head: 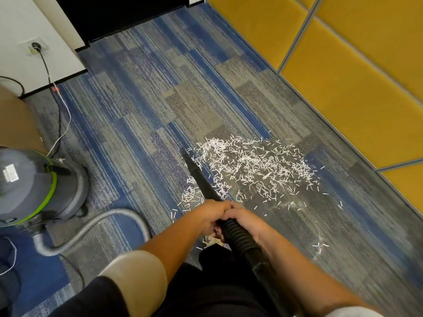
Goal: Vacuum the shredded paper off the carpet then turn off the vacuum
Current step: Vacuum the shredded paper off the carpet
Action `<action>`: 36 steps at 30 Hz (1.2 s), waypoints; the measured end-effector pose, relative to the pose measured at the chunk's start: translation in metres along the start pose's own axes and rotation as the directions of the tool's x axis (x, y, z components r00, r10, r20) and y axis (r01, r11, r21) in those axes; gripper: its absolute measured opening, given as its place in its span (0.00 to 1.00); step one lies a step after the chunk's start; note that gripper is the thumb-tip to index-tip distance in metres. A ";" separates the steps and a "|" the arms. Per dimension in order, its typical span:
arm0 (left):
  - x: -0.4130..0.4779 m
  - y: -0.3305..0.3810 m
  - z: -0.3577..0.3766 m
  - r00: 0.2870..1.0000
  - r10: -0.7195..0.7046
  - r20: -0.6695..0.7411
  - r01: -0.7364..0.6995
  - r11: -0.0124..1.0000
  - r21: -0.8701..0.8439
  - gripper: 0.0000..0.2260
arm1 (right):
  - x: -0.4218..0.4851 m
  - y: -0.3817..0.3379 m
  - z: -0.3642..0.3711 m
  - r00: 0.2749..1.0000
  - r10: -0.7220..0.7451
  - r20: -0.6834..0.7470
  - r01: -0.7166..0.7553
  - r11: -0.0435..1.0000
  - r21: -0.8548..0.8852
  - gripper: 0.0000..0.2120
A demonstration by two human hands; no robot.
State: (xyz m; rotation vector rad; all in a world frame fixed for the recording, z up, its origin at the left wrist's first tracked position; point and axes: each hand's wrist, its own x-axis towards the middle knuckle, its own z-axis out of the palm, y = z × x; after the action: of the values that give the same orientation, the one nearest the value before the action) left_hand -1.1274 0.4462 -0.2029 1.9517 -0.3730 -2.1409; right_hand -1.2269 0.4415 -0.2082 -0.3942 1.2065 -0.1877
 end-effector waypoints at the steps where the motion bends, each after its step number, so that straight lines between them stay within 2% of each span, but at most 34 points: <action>1: -0.001 -0.003 -0.002 1.000 0.004 -0.004 -0.004 1.000 0.013 0.09 | 0.000 0.003 0.001 1.000 0.001 0.004 -0.001 1.000 0.002 0.13; 13: 0.003 -0.024 0.012 0.997 -0.034 0.067 0.028 0.995 0.094 0.06 | -0.024 0.025 -0.005 0.999 0.041 0.010 -0.042 0.995 0.095 0.14; 15: 0.004 -0.030 0.013 0.997 -0.036 0.075 0.028 0.995 0.096 0.08 | -0.026 0.031 -0.004 0.999 0.042 0.002 -0.042 0.993 0.106 0.16; 19: 0.000 -0.041 0.005 0.997 -0.034 0.067 0.026 0.993 0.113 0.06 | -0.019 0.046 0.001 0.999 0.040 -0.023 -0.037 0.992 0.123 0.23; 25: -0.009 -0.057 -0.012 0.999 -0.028 0.021 0.025 0.991 0.134 0.06 | -0.015 0.060 0.018 0.998 0.063 0.021 -0.065 0.993 0.100 0.18; 28: -0.011 -0.061 -0.014 0.999 -0.039 0.026 0.035 0.992 0.120 0.06 | -0.014 0.064 0.021 0.998 0.066 0.024 -0.068 0.993 0.097 0.21; 36: -0.010 -0.054 0.002 0.997 0.038 0.071 -0.047 0.991 0.124 0.03 | -0.023 0.061 0.004 0.999 0.022 -0.050 -0.015 0.989 0.149 0.27</action>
State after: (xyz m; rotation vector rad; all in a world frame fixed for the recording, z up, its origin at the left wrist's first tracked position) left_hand -1.1282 0.5009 -0.2111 1.9201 -0.5695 -2.2106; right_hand -1.2349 0.5066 -0.2109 -0.2492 1.2378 -0.2715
